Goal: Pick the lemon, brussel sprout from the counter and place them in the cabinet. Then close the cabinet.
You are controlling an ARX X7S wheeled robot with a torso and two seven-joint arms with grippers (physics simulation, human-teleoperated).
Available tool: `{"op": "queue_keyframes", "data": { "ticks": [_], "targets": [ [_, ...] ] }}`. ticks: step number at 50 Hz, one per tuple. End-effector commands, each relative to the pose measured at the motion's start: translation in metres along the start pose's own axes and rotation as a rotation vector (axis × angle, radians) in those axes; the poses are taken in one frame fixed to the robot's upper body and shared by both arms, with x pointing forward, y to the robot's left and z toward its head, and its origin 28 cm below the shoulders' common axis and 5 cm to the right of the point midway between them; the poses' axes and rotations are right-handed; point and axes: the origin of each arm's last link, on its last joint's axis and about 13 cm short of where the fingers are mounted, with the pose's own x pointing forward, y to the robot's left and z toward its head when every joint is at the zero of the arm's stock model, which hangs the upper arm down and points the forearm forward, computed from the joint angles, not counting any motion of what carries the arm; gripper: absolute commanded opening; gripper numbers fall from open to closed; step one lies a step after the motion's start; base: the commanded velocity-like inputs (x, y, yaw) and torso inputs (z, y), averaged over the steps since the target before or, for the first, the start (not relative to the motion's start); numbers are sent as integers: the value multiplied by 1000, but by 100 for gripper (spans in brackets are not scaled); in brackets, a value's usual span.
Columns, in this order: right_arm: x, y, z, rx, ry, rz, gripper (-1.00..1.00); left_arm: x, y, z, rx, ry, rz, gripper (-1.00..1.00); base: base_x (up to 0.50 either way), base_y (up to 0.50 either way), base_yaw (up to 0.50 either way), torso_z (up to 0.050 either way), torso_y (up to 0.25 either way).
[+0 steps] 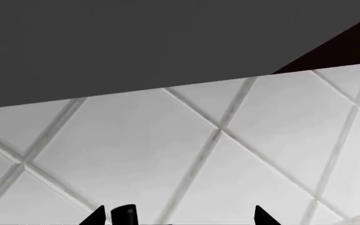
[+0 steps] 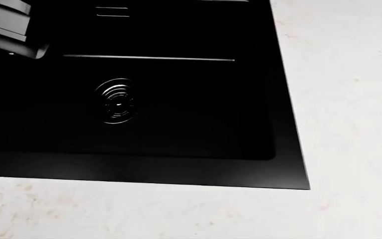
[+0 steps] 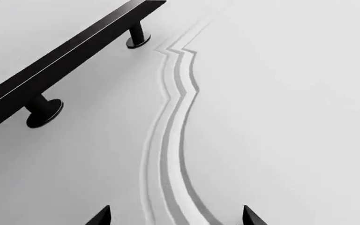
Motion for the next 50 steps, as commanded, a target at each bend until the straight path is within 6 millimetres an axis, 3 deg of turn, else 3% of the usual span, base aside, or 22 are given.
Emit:
{"op": "queue_keyframes", "data": {
  "ticks": [1,15,50],
  "targets": [
    [-16,13,-124,292,745,61,100,-1,0,-2,-10,6,-3,100,0,0,0,0,0],
    [-31,12,-126,294,992,34,100,-1,-1,-5,-23,16,-5,100,0,0,0,-1,-6],
    [-32,9,-123,255,1012,15,100,-3,-2,-6,-29,19,-9,100,0,0,0,-1,-5]
  ]
}}
